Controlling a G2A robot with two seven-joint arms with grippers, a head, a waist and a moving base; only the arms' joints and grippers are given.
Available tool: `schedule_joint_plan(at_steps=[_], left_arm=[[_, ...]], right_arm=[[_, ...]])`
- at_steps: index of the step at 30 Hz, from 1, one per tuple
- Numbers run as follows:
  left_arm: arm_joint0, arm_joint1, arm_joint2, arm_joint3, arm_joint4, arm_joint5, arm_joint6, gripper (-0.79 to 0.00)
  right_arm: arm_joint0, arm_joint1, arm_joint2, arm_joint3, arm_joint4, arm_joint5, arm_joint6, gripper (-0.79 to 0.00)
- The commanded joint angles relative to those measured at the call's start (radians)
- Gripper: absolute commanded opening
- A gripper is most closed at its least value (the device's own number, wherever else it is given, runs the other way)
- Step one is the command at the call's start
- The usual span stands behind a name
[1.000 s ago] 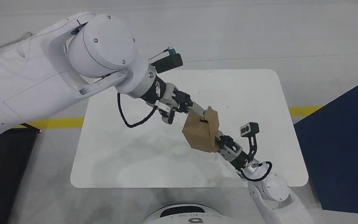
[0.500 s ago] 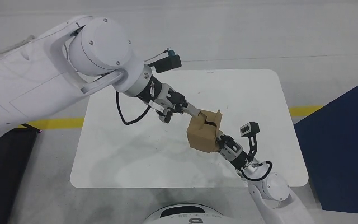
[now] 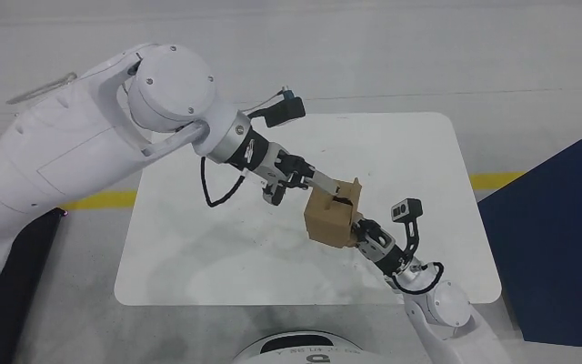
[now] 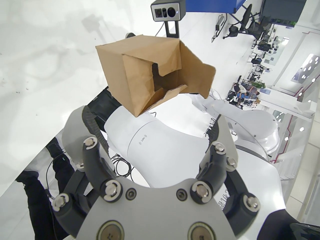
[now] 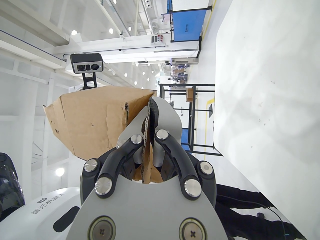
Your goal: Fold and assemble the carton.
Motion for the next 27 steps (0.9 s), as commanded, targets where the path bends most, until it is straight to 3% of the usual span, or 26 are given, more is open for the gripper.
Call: schedule_joint_plan(at_steps=[1, 6, 15, 27], left_arm=[[0.011, -0.013, 0.004, 0.006, 0.010, -0.024, 0.000, 0.000], [0.028, -0.054, 0.001, 0.044, 0.011, -0.066, 0.016, 0.000], [0.031, -0.115, -0.007, 0.105, 0.013, -0.056, -0.009, 0.000], [0.008, -0.197, 0.009, 0.179, 0.030, 0.058, -0.073, 0.000]], right_arm=[[0.004, 0.000, -0.003, -0.002, -0.002, 0.007, 0.000, -0.785], [0.004, 0.001, -0.001, -0.005, -0.007, 0.008, -0.003, -0.785], [-0.009, 0.002, 0.007, -0.002, -0.001, 0.000, -0.001, -0.785], [-0.010, 0.004, 0.008, 0.003, -0.002, -0.007, -0.001, -0.785]])
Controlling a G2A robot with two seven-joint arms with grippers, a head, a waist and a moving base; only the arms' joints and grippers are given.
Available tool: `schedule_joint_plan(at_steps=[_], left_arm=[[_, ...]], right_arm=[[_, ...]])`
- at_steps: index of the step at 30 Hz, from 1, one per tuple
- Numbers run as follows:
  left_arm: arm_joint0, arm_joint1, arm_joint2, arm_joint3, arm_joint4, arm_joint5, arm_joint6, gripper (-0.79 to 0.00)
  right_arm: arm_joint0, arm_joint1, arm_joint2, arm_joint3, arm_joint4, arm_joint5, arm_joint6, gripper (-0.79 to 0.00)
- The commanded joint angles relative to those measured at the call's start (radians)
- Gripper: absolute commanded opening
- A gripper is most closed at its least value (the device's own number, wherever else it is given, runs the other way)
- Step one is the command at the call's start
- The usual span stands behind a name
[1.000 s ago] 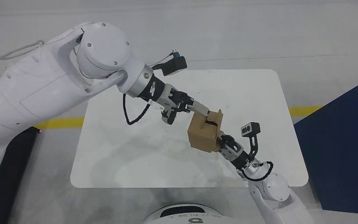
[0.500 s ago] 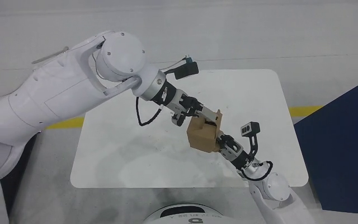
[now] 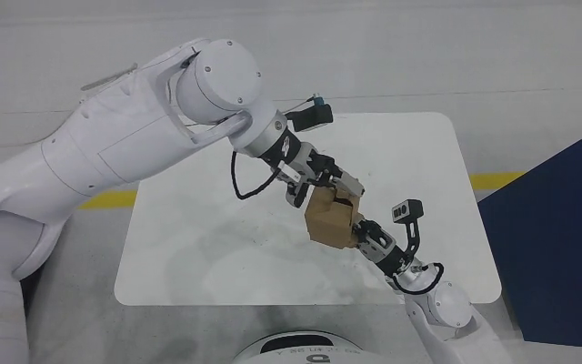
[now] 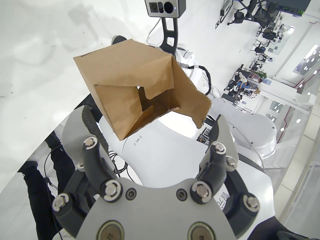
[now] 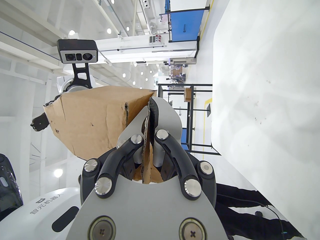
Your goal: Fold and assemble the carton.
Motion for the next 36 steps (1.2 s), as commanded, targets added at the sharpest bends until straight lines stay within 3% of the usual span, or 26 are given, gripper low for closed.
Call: schedule_joint_plan(at_steps=[1, 10, 22, 30, 36], left_arm=[[-0.002, -0.011, 0.000, 0.012, 0.003, 0.004, 0.000, 0.000], [-0.009, -0.054, 0.008, 0.052, 0.036, 0.035, -0.005, 0.000], [-0.035, -0.082, 0.043, 0.080, 0.037, 0.023, -0.017, 0.000], [-0.038, -0.088, 0.046, 0.088, 0.044, 0.014, -0.026, -0.219], [-0.039, -0.090, 0.049, 0.093, 0.055, 0.007, -0.033, -0.320]], right_arm=[[0.000, 0.000, 0.000, 0.001, -0.001, -0.003, 0.000, -0.785], [-0.002, 0.001, 0.002, 0.006, 0.000, -0.006, 0.001, -0.785], [0.013, 0.001, -0.003, 0.010, 0.001, 0.007, -0.002, -0.785], [0.021, 0.001, -0.008, 0.009, 0.002, 0.015, -0.010, -0.785], [0.027, 0.000, -0.011, 0.010, 0.003, 0.021, -0.013, -0.785]])
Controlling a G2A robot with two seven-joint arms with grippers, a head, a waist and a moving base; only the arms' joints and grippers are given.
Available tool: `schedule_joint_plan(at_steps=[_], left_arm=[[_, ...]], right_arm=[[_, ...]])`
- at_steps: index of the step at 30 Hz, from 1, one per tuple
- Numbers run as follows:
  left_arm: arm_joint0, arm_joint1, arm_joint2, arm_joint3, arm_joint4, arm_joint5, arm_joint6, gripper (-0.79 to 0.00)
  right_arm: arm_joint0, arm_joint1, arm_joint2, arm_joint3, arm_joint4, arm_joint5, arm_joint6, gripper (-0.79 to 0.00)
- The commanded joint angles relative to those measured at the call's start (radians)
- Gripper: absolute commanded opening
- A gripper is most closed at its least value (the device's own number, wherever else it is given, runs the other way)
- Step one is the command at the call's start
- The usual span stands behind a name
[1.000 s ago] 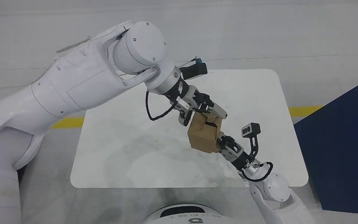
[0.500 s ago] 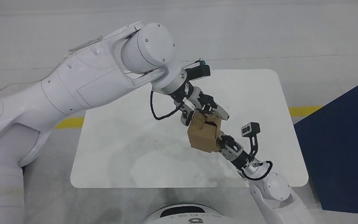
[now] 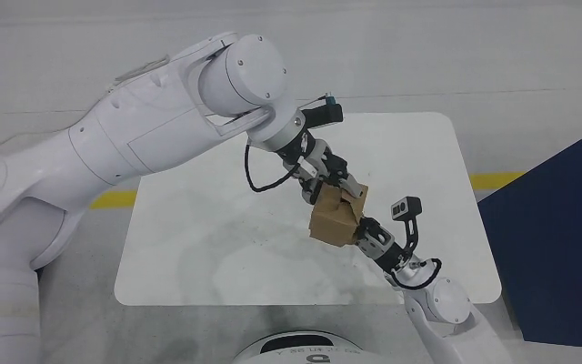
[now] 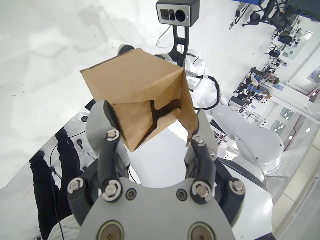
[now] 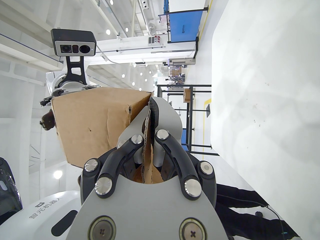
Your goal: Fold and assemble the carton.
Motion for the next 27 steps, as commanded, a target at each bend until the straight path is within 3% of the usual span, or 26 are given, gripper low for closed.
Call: schedule_joint_plan(at_steps=[1, 7, 27], left_arm=[[0.000, -0.001, 0.000, 0.002, 0.002, -0.002, -0.002, -0.320], [-0.001, -0.001, 0.000, 0.006, 0.008, -0.009, -0.009, -0.369], [0.034, 0.020, 0.000, -0.026, 0.070, -0.016, -0.017, -0.339]], right_arm=[[0.002, 0.000, -0.001, 0.001, 0.000, 0.001, -0.001, -0.785], [0.006, 0.000, -0.004, 0.000, -0.003, 0.004, -0.006, -0.785], [0.008, 0.001, -0.007, -0.014, -0.014, 0.012, -0.006, -0.785]])
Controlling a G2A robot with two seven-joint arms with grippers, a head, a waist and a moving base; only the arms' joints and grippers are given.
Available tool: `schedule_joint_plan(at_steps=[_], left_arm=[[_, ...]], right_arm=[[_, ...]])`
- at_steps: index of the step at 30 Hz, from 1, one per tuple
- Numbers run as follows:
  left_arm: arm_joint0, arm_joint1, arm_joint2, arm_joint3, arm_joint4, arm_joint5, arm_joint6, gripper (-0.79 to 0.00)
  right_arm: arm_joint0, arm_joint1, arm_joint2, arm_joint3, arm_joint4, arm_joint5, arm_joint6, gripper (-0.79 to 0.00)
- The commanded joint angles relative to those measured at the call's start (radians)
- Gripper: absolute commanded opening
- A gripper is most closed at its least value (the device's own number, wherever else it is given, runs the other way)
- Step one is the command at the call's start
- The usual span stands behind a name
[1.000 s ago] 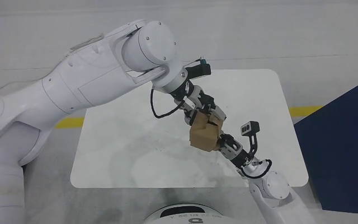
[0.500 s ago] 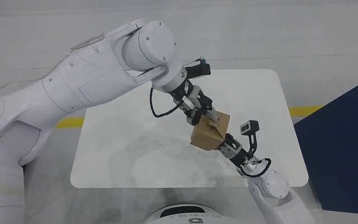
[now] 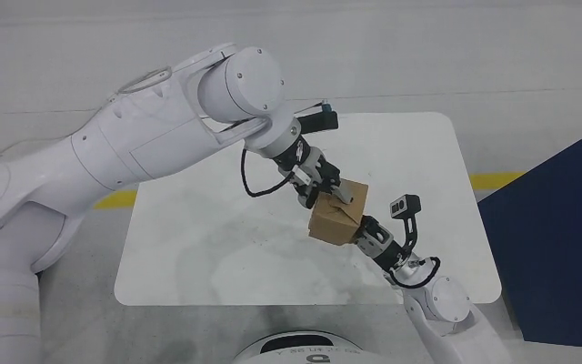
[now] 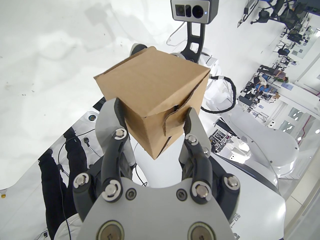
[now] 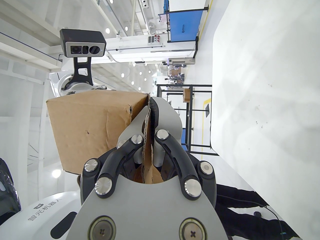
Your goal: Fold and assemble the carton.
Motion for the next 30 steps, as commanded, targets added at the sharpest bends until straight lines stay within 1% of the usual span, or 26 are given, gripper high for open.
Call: schedule_joint_plan(at_steps=[1, 3, 4, 5, 7, 9, 10, 14, 16, 19, 21, 30], left_arm=[[0.003, 0.003, 0.000, -0.003, 0.003, 0.000, 0.000, -0.320], [0.005, 0.005, 0.000, -0.007, 0.006, 0.000, 0.000, -0.296], [0.006, 0.006, 0.000, -0.011, 0.012, -0.001, -0.001, -0.212], [0.010, 0.008, 0.000, -0.012, 0.015, -0.002, -0.002, -0.163], [0.015, 0.011, 0.000, -0.015, 0.017, -0.003, -0.003, -0.120], [0.018, 0.014, 0.000, -0.017, 0.019, -0.002, -0.002, -0.114], [0.018, 0.016, 0.000, -0.019, 0.017, 0.000, 0.000, -0.135], [0.011, 0.025, 0.000, -0.025, 0.009, 0.011, 0.011, -0.289], [0.009, 0.032, 0.000, -0.031, 0.008, 0.016, 0.016, -0.332], [0.011, 0.042, 0.000, -0.046, 0.011, 0.024, 0.024, -0.376], [0.010, 0.049, 0.000, -0.056, 0.015, 0.032, 0.032, -0.394], [0.016, 0.076, 0.000, -0.092, 0.025, 0.053, 0.053, -0.400]], right_arm=[[-0.001, 0.000, 0.000, -0.001, -0.001, 0.000, 0.000, -0.785], [-0.002, 0.000, -0.001, -0.002, 0.000, -0.001, -0.002, -0.785], [-0.003, 0.000, 0.000, -0.003, -0.001, -0.003, -0.002, -0.785], [-0.004, 0.000, -0.001, -0.003, -0.002, -0.004, -0.002, -0.785], [-0.005, 0.000, -0.001, -0.003, -0.001, -0.006, -0.001, -0.785], [-0.006, 0.000, -0.002, -0.001, 0.000, -0.007, 0.000, -0.785], [-0.007, 0.000, -0.001, -0.001, 0.001, -0.008, -0.001, -0.785], [-0.010, 0.001, 0.000, 0.003, 0.005, -0.014, 0.000, -0.785], [-0.011, 0.001, 0.002, 0.004, 0.008, -0.016, 0.000, -0.785], [-0.012, 0.001, 0.004, 0.005, 0.009, -0.017, 0.002, -0.785], [-0.012, 0.001, 0.004, 0.006, 0.010, -0.018, 0.003, -0.785], [-0.013, 0.002, 0.007, 0.009, 0.016, -0.021, 0.011, -0.785]])
